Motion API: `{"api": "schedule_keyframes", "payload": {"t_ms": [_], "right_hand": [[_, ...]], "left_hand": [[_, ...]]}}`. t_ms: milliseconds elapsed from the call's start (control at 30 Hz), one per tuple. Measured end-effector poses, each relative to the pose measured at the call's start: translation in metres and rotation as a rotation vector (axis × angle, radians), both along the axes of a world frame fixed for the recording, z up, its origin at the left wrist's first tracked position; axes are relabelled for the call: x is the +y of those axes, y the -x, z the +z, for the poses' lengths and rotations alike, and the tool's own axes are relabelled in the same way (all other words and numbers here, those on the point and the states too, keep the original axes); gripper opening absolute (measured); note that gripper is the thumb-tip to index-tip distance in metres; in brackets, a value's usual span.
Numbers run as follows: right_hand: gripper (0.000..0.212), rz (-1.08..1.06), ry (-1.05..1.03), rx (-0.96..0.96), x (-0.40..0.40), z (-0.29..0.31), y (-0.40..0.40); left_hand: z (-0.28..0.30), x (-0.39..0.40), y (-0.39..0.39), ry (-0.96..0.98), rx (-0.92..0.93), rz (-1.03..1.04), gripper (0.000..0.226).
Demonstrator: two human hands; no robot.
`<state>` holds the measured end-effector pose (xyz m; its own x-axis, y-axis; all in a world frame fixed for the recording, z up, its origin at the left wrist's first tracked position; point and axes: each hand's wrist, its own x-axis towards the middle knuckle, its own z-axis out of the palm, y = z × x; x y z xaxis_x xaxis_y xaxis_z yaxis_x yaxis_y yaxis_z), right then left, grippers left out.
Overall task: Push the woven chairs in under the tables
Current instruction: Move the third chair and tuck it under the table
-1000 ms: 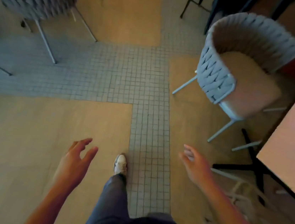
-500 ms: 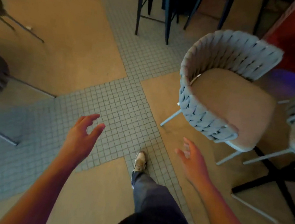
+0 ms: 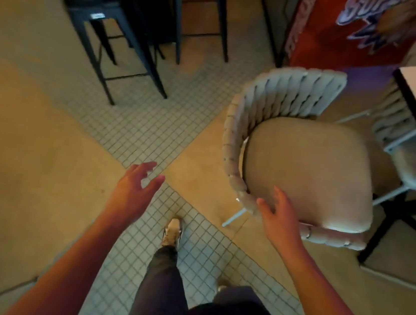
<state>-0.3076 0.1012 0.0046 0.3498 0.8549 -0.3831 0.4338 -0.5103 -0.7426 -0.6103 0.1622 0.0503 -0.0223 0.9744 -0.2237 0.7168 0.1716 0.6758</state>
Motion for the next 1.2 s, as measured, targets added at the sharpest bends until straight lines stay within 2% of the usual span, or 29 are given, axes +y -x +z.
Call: {"api": "schedule_keyframes", "payload": {"t_ms": [267,500,633,700,833,900,1000,1100,1200], "right_hand": [[0.061,-0.523,0.082,-0.102,0.066,-0.013,0.036],[0.061,-0.942,0.140,-0.147,0.074,-0.023,0.023],[0.063,-1.127,0.198,-0.223,0.080,-0.044,-0.005],[0.063,-1.167,0.264,-0.225,0.085,-0.049,-0.016],[0.066,-1.111,0.319,-0.252,0.104,-0.053,-0.040],[0.066,-1.166,0.320,-0.249,0.112,-0.054,-0.051],[0.066,-1.255,0.338,-0.243,0.123,-0.059,-0.059],[0.072,-1.316,0.462,-0.312,0.124,-0.071,-0.054],[0.075,-1.516,0.575,-0.356,0.103,-0.076,-0.045]], "left_hand": [[-0.008,0.206,-0.057,0.053,-0.018,-0.445,0.055],[-0.029,0.320,-0.163,0.085,0.073,-0.846,0.061],[-0.048,0.377,-0.228,0.084,0.148,-0.923,0.068],[-0.052,0.401,-0.265,0.092,0.157,-0.981,0.067],[-0.049,0.436,-0.332,0.090,0.182,-1.085,0.066],[-0.051,0.444,-0.357,0.081,0.204,-1.135,0.063],[-0.063,0.453,-0.397,0.008,0.323,-1.192,0.059],[-0.088,0.460,-0.428,-0.055,0.489,-1.243,0.064],[-0.110,0.474,-0.445,-0.016,0.568,-1.240,0.071]]}}
